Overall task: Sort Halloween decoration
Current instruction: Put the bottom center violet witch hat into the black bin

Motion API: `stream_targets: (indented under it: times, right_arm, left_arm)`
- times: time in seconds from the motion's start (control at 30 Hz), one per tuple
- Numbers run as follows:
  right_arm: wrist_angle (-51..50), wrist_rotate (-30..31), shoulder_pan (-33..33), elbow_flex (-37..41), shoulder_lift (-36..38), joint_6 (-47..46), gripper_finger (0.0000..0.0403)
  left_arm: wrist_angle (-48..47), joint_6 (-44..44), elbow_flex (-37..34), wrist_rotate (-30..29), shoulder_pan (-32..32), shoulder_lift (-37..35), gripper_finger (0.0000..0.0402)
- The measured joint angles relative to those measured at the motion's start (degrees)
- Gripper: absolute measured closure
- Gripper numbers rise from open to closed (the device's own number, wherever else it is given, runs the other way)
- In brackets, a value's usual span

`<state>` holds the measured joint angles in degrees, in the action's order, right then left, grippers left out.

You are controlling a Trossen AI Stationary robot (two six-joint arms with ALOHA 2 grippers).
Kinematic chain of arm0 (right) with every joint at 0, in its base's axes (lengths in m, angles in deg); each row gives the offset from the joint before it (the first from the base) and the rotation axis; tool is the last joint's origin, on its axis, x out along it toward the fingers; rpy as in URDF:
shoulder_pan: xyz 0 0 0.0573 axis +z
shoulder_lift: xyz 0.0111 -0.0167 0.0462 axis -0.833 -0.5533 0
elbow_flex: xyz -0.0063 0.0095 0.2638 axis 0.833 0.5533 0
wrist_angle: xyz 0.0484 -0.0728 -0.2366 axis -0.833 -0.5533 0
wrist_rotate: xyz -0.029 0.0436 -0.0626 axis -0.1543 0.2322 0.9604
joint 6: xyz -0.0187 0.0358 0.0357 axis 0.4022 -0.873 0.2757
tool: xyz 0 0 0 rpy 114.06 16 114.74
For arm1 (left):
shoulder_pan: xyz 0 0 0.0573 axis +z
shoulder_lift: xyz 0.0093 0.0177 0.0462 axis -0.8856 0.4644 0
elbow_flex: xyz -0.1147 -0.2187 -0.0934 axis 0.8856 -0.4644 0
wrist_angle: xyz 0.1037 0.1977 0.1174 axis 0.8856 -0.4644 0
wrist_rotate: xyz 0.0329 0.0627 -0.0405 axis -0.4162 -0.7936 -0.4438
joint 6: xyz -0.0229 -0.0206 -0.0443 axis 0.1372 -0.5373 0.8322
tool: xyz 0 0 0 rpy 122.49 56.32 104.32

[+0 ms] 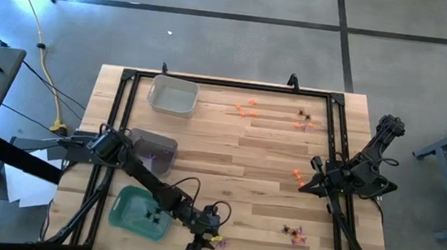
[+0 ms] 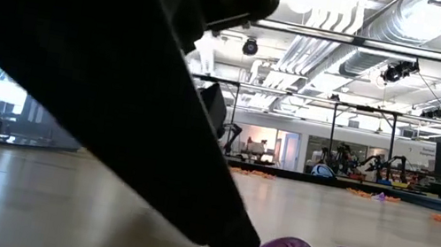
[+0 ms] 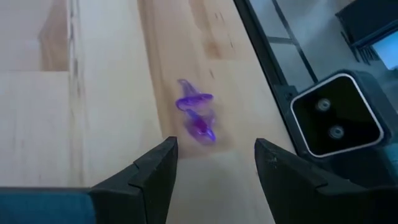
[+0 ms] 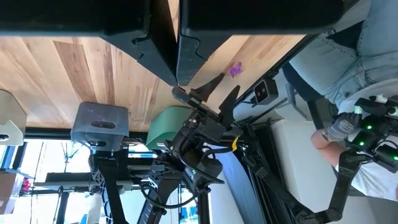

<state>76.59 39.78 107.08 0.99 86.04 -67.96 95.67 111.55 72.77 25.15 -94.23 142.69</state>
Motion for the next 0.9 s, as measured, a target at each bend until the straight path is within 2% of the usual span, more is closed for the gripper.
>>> stream_targets:
  times: [0.23,0.73,0.9]
  right_arm:
    - [0.0,0.0,0.0,0.0,0.0,0.0,0.0402]
    - [0.0,0.0,-0.02,-0.02,0.0,-0.02,0.0402]
    - [0.0,0.0,-0.01,-0.01,0.0,-0.01,0.0402]
  left_arm:
    - [0.61,-5.29,-0.04,-1.82,-0.28,0.11,0.0202]
    - [3.91,-7.57,-0.07,-2.37,0.44,0.21,0.0202]
    - [7.14,-7.1,0.79,-2.21,0.44,3.24,0.0202]
